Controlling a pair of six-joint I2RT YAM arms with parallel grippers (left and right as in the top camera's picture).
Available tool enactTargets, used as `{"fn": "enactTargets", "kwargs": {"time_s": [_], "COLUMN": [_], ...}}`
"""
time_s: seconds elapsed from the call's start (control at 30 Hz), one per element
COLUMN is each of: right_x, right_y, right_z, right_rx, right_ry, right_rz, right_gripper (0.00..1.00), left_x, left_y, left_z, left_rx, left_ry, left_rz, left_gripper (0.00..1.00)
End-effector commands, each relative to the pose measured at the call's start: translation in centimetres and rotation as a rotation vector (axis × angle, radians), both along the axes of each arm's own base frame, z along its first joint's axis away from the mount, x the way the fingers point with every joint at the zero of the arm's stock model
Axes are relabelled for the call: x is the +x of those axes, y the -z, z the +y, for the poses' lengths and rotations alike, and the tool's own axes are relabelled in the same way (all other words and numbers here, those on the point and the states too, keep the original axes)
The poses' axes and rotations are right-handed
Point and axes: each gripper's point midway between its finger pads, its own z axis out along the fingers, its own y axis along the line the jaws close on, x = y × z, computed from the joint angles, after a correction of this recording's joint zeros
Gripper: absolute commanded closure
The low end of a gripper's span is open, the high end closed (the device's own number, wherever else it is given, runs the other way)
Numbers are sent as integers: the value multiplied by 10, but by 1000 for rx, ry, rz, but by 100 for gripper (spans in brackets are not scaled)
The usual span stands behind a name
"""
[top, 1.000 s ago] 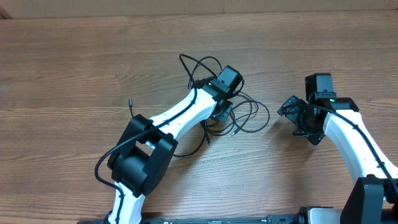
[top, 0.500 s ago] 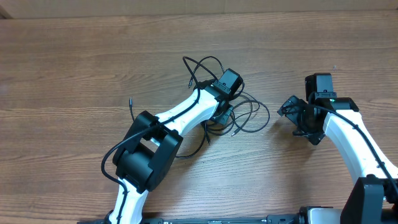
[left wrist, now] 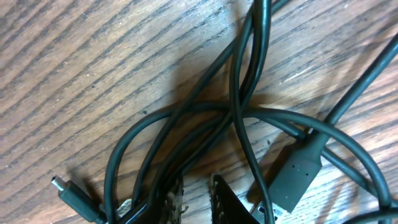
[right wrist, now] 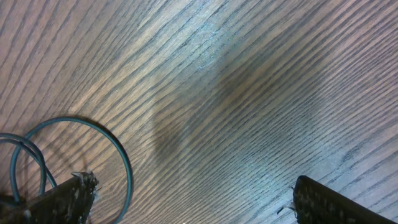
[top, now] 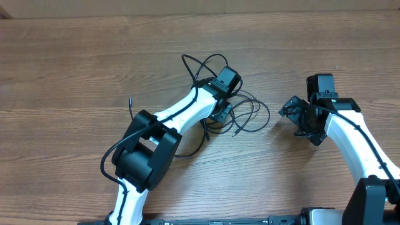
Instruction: Untangle cables
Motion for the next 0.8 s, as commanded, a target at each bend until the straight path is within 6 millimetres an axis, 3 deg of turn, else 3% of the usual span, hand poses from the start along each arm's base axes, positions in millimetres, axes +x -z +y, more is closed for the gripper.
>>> {"fn": "enactTargets", "kwargs": {"time_s": [0.0, 0.13, 0.4, 0.67, 0.77], "right_x": [2, 2, 2, 2, 2], "right_y": [0, 0, 0, 0, 0], "right_z": [-3, -3, -3, -3, -3], "right_rx": [-10, -10, -10, -10, -10], "right_ry": [6, 6, 6, 6, 6], "right_rz": [-4, -4, -4, -4, -4], "right_gripper": [0, 0, 0, 0, 0], "left_x": [13, 17, 12, 2, -4], "left_y": [-6, -8, -4, 25, 44], "left_z": [2, -1, -3, -2, 1], "left_rx": [23, 15, 0, 9, 31], "left_ry": [37, 46, 52, 60, 60], "left_rz": [-26, -42, -21, 48, 87], "left_gripper": [81, 74, 73, 72, 71]}}
